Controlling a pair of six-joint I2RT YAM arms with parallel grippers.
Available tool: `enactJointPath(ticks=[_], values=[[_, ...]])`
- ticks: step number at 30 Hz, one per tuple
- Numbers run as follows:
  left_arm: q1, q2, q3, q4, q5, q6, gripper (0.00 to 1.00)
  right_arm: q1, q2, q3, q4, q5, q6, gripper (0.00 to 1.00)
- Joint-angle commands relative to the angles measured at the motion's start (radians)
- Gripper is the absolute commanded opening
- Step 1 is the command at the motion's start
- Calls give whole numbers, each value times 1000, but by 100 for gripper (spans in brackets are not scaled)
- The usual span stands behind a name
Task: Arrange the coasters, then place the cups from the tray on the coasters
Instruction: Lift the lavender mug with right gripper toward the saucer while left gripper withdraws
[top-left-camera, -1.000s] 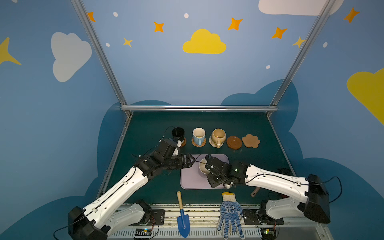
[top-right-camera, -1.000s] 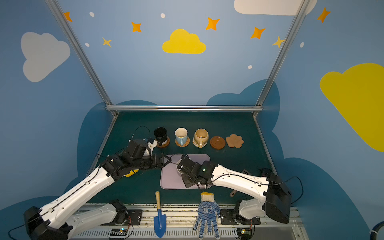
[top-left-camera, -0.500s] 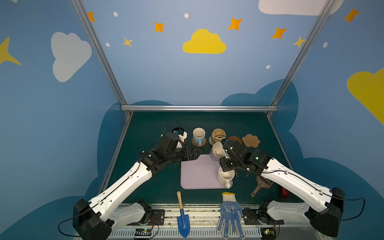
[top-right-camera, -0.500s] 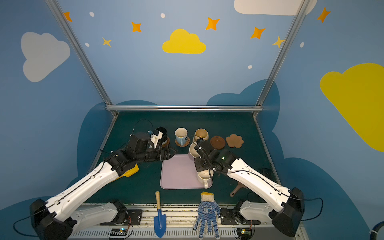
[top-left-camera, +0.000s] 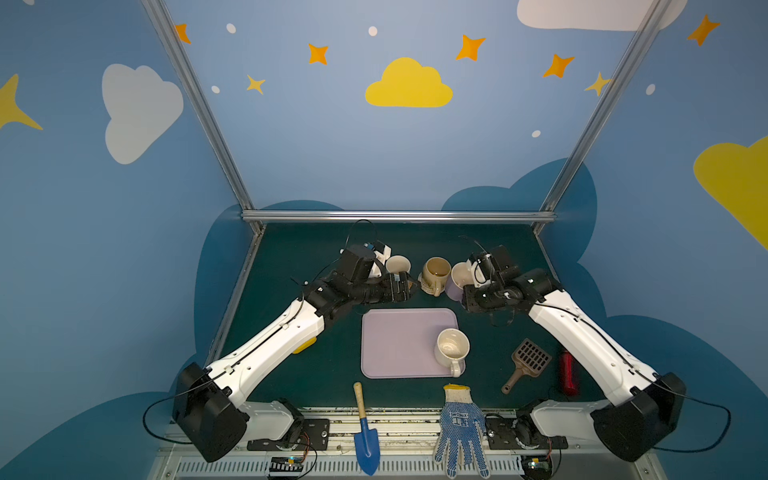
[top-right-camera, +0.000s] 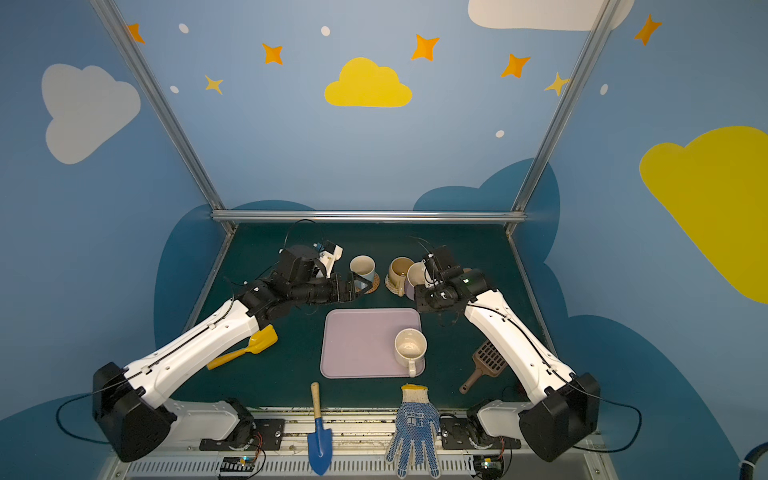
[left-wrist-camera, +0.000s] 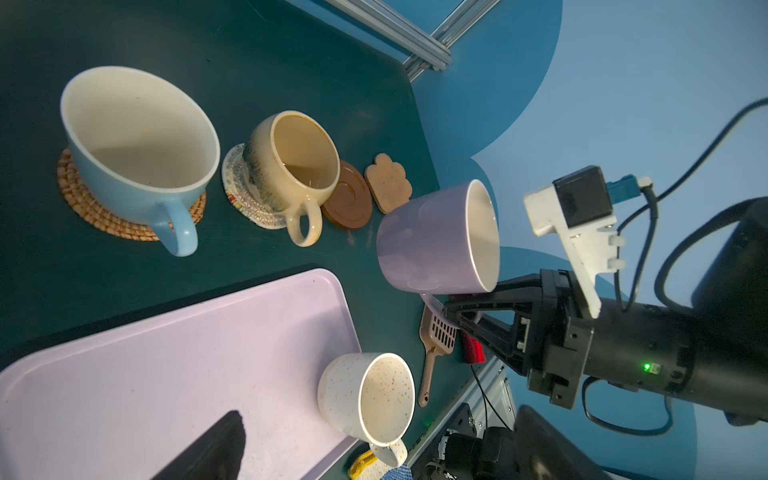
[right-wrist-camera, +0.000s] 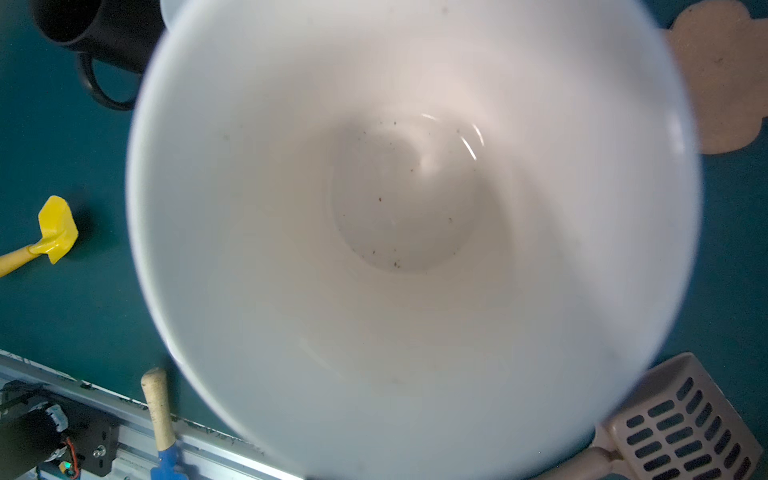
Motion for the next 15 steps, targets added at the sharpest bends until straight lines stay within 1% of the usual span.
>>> enactJointPath(ticks=[1,6,11,15], values=[[-2,49,53,26,3,29,100,-34,33,71,7,-19,-31,0],[-5,147,150,-3,31,46,100,-82,88,112,13,14,-63,0],[-8,240,244,-39,50,71,100,-143,175,158,-5,-2,-90,0],[-13,313,331,-118,24,91,100,-179,247,208,-15,-7,-110,0]])
